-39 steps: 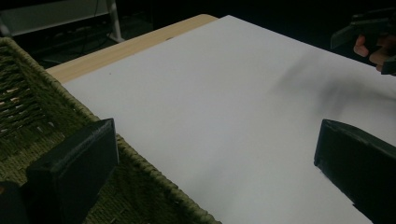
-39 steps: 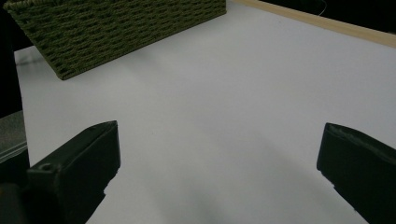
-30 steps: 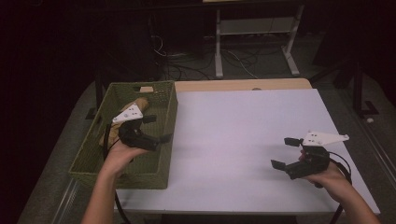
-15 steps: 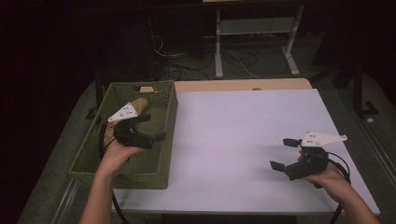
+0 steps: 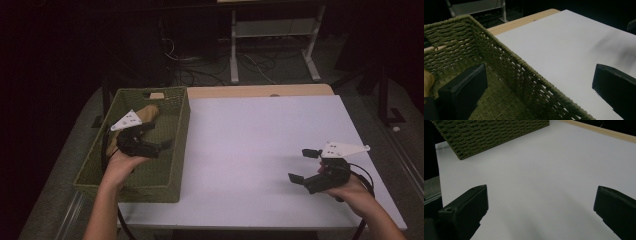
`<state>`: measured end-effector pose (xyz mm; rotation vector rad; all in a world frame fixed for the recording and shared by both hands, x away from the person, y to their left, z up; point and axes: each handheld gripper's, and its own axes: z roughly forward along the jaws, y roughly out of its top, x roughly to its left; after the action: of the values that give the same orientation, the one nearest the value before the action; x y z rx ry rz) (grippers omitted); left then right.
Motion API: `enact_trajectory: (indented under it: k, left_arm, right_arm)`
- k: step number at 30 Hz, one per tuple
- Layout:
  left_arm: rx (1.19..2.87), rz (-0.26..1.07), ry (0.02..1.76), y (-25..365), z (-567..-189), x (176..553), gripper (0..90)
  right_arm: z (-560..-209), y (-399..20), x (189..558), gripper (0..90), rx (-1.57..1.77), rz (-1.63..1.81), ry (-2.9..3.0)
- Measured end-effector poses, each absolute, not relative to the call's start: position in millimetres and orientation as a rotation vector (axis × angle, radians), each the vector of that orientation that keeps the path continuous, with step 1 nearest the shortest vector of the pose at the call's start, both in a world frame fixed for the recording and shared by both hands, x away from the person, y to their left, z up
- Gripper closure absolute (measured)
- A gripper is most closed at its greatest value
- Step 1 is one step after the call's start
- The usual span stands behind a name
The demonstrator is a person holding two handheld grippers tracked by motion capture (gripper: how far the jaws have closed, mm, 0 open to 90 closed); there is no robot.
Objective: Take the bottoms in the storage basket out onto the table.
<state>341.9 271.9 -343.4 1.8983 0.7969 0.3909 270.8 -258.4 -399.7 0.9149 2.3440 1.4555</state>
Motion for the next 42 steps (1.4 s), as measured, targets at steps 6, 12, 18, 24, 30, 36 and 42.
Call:
enact_trajectory:
  k: [6, 12, 18, 24, 30, 36, 42]
  left_arm:
    - [1.896, 0.406, 0.822, 277, -345, 343, 0.1]
    - [1.890, 0.421, 0.840, 284, -346, 343, 0.1]
    - [1.881, 0.436, 0.865, 290, -346, 343, 0.1]
    - [1.877, 0.453, 0.893, 297, -348, 344, 0.1]
    - [1.870, 0.463, 0.913, 304, -350, 344, 0.1]
    - [1.859, 0.475, 0.934, 309, -350, 344, 0.1]
    - [1.857, 0.493, 0.957, 314, -351, 346, 0.0]
  right_arm:
    - [-400, -257, 271, 0.0, 0.906, 1.455, 2.352]
    - [-401, -256, 271, 0.0, 0.907, 1.453, 2.357]
    - [-401, -255, 271, 0.0, 0.903, 1.455, 2.359]
    - [-402, -256, 271, 0.1, 0.901, 1.455, 2.361]
    - [-402, -255, 271, 0.0, 0.903, 1.455, 2.364]
    - [-403, -254, 271, 0.0, 0.898, 1.455, 2.372]
    - [-404, -253, 271, 0.0, 0.899, 1.458, 2.373]
